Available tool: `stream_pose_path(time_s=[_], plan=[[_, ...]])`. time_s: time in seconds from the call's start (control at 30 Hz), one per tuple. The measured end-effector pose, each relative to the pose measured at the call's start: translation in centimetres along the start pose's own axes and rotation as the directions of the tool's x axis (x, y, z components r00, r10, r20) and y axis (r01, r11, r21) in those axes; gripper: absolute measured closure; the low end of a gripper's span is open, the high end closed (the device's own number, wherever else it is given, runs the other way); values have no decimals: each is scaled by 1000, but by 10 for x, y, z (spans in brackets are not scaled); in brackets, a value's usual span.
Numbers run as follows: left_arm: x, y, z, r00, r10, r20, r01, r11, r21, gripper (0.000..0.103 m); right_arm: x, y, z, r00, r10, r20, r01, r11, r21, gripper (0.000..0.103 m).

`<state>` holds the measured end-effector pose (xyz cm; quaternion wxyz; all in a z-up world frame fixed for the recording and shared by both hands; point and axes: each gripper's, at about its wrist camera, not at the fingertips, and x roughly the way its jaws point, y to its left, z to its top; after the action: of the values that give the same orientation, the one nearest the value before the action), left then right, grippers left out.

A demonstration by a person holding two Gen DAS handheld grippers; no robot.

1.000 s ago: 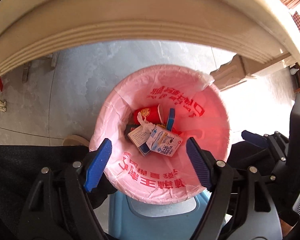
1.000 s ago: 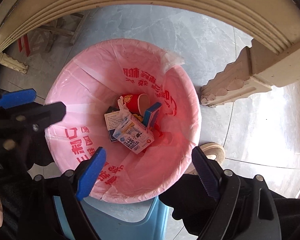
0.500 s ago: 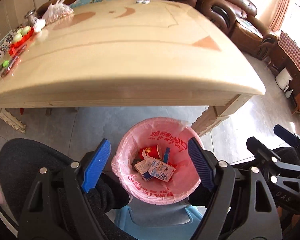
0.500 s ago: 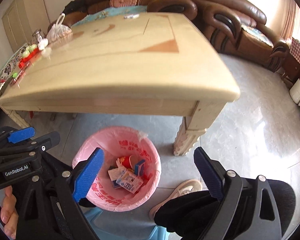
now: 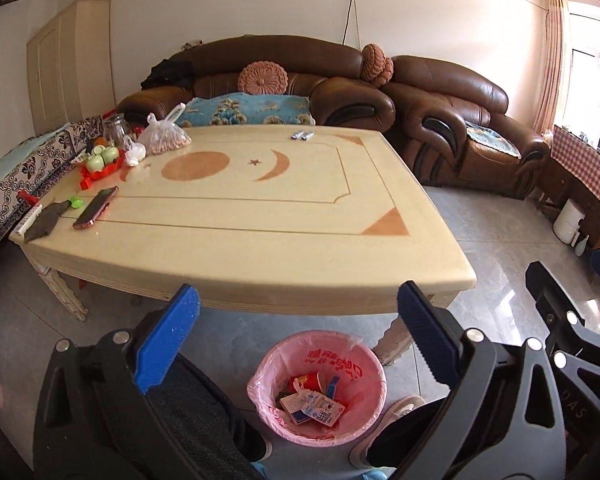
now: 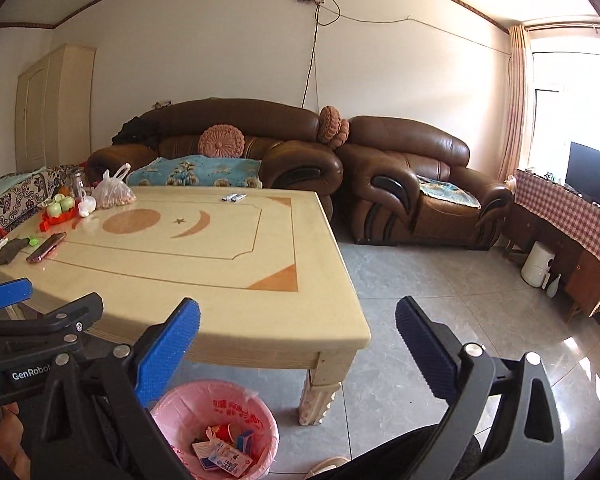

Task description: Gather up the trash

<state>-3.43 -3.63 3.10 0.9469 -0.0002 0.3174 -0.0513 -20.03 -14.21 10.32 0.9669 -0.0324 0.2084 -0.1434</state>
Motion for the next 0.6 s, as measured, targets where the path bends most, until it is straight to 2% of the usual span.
stream_pose_path(time_s=[0.07,0.17,0.27,0.4,0.6], plan=[[-14,-3,2,999,21,40,-21,1000,5,6,-11,-3,4,1000,-11,15,11,1000,18,7],[-29,-5,5,998,33,59,-34,999,13,6,-20,-7,7,1000,-9,19,8,999,48,7],[-37,-7,8,998,24,57,-25,999,19,6,-30,-8,7,1000,-2,30,0,998,64,7],[-39,-9,6,997,50,52,-52,998,34,6,-37,-7,9,999,-23,38,21,998,60,7],[-38,-7,3,998,32,45,-33,999,16,6,-39,-7,6,999,-28,31,26,997,73,7]])
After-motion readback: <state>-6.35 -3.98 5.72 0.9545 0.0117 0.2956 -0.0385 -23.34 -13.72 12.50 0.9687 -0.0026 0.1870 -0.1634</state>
